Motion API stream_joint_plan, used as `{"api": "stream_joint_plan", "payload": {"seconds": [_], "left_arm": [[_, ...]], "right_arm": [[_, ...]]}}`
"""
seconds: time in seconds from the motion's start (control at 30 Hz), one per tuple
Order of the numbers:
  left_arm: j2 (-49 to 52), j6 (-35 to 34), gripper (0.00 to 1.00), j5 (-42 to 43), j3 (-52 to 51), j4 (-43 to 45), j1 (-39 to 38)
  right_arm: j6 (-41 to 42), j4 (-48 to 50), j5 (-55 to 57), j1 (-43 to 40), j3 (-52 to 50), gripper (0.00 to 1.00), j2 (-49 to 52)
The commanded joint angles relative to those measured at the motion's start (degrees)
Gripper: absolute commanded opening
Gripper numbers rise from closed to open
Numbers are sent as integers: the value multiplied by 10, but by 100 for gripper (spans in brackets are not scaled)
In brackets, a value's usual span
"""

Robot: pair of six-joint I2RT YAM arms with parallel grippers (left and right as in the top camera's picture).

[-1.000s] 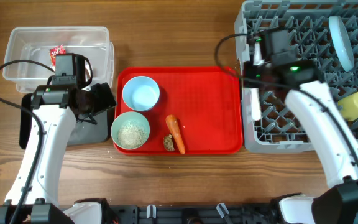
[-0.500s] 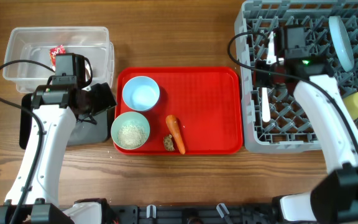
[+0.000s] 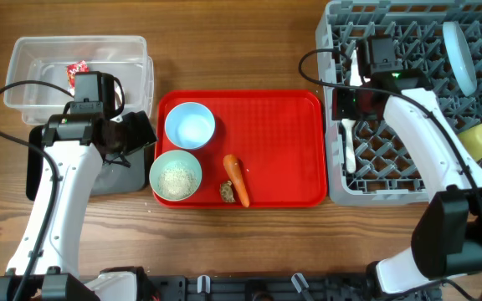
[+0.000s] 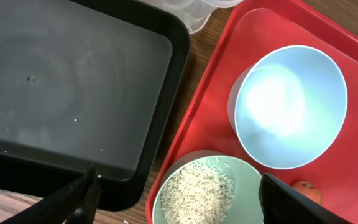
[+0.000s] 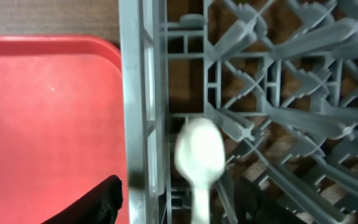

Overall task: Sort waste into correct bins and load items into the dishwasher rack
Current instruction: 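Carry the spoon right and drop it into the dish rack, then move the right gripper to the light-blue bowl and grasp its rim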

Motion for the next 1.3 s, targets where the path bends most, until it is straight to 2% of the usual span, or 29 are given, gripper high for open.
{"api": "stream_joint_plan", "payload": {"seconds": [0.0, 0.1, 0.2, 0.47, 0.53, 0.77, 1.0, 1.27], "left_arm": [[1, -4, 84, 5, 1, 0, -3], [1, -4, 84, 5, 1, 0, -3], [1, -3, 86, 5, 1, -2, -2], [1, -4, 89, -22, 1, -23, -2], [1, -4, 89, -34, 1, -33, -2], [1, -30, 91, -42, 1, -54, 29], [1, -30, 93, -41, 1, -59, 51], [1, -30, 94, -41, 1, -58, 51]], "right_arm": [[-3, 29, -60, 0, 7, 66, -61], [-4, 67, -152, 11, 7, 67, -84], [-3, 86, -194, 40, 7, 68, -84], [0, 111, -192, 167, 7, 70, -48], [22, 127, -172, 205, 7, 69, -32], [49, 194, -156, 279, 18, 70, 27], [76, 233, -101, 306, 53, 73, 110], [133, 284, -110, 308, 53, 61, 193]]}}
